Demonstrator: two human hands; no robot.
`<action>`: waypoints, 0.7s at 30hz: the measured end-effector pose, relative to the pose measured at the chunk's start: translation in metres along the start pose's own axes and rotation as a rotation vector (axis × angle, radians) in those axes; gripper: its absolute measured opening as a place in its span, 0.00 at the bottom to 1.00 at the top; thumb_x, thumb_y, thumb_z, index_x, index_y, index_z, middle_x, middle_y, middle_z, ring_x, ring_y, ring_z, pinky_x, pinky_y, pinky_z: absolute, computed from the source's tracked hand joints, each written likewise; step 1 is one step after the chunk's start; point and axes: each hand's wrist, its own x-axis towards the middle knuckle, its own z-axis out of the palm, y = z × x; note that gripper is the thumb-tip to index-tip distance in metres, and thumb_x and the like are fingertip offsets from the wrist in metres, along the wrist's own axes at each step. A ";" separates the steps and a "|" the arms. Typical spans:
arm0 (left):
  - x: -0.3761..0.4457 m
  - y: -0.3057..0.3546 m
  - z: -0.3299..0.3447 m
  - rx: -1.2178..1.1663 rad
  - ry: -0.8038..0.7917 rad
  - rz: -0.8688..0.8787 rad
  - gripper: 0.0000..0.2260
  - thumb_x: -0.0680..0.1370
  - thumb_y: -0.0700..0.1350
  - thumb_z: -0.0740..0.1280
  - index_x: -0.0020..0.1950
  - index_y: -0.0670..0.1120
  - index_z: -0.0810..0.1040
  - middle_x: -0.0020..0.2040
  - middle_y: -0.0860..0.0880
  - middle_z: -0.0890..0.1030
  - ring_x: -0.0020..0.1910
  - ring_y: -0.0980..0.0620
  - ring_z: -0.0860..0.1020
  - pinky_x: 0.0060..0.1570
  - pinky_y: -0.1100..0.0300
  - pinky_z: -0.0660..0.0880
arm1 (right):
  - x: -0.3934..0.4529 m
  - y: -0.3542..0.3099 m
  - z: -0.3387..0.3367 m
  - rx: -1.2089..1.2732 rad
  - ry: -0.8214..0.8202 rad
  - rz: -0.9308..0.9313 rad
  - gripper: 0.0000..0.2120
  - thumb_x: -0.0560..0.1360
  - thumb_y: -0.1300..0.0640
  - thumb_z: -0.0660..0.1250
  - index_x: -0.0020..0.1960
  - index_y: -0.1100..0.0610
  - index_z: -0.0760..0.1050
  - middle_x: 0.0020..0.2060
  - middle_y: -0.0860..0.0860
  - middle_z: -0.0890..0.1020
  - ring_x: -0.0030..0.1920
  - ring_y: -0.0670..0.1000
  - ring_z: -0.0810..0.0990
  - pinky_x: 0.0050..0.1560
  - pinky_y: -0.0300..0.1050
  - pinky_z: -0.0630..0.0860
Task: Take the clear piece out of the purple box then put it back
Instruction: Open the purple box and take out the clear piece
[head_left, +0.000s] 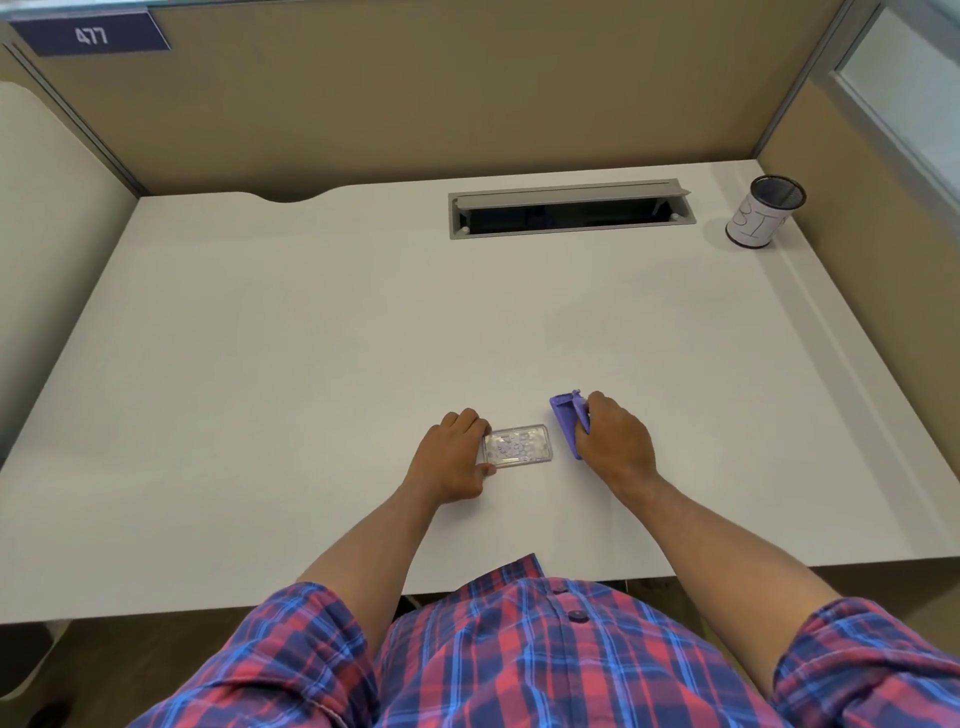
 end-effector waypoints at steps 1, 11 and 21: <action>0.000 0.000 0.000 0.006 -0.003 0.004 0.22 0.73 0.54 0.74 0.63 0.46 0.75 0.59 0.49 0.76 0.56 0.46 0.75 0.51 0.50 0.76 | -0.001 0.004 0.001 -0.043 0.001 -0.004 0.05 0.77 0.61 0.65 0.50 0.63 0.74 0.41 0.59 0.81 0.37 0.62 0.80 0.33 0.48 0.70; 0.002 0.000 -0.002 0.042 -0.018 0.043 0.22 0.72 0.54 0.73 0.61 0.45 0.75 0.58 0.48 0.76 0.55 0.45 0.75 0.51 0.49 0.76 | -0.012 0.033 -0.003 -0.280 0.041 0.022 0.08 0.67 0.69 0.72 0.44 0.64 0.76 0.30 0.58 0.77 0.25 0.59 0.76 0.23 0.41 0.63; 0.005 0.001 -0.006 0.090 -0.047 0.079 0.22 0.73 0.56 0.71 0.61 0.45 0.75 0.57 0.48 0.76 0.55 0.46 0.75 0.52 0.51 0.75 | -0.013 0.027 0.001 -0.397 -0.002 -0.039 0.16 0.54 0.70 0.76 0.39 0.62 0.75 0.25 0.55 0.72 0.20 0.53 0.70 0.22 0.36 0.55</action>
